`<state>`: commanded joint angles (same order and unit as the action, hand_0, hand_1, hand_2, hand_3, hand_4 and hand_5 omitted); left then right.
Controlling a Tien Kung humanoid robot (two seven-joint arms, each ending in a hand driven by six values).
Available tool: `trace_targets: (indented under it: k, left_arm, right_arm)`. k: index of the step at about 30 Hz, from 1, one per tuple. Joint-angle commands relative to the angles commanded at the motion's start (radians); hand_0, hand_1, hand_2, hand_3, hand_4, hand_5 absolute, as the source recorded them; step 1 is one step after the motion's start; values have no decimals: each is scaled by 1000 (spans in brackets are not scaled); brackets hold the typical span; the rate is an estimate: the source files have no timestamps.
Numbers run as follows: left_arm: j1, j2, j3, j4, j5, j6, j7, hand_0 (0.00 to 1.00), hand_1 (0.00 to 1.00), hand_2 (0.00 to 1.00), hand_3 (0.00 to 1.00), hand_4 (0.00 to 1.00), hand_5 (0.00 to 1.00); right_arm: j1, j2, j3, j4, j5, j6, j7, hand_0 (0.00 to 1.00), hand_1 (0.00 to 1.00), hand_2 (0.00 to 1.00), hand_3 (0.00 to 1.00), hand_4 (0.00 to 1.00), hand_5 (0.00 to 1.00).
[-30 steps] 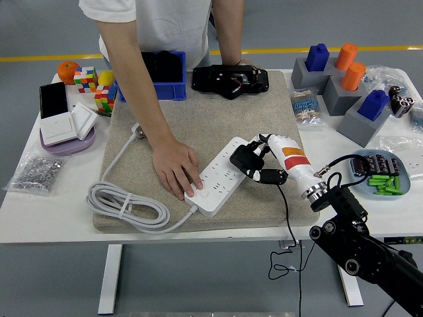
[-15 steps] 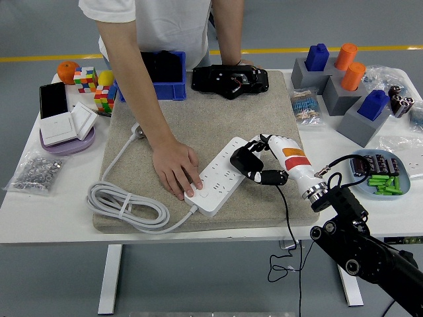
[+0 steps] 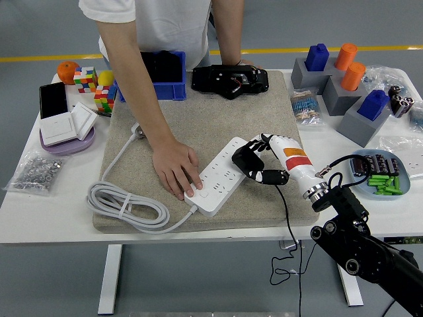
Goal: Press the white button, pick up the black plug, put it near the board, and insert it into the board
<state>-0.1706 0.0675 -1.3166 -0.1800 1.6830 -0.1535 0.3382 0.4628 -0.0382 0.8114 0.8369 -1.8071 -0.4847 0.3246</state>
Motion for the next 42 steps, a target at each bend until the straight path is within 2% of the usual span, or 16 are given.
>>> trace_targets:
  k: [30,31,36,37,42]
  left_arm:
    - [6,2,3,0,4,-1,0,699,668,646,648,556,175]
    - [6,2,2,0,5,-1,0,698,669,646,648,557,175]
    - [5,1,0,0,7,-1,1,698,669,646,648,557,175]
    - [5,1,0,0,6,-1,1,699,669,646,648,556,174]
    - [4,0,2,0,2,-1,0,699,669,646,648,556,174]
  right_arm:
    - [-5,-7,-2,-11,14,4,16,480,460,502,562,893,54]
    - [-4,-7,-3,-12,19,6,21,623,598,575,610,968,103]
    - [-1,-6,-3,-13,29,12,27,623,598,575,610,968,103]
    - [-1,-6,-3,-13,29,12,28,723,689,652,695,998,232]
    - [0,-7,-3,-13,25,11,24,723,689,652,695,998,232]
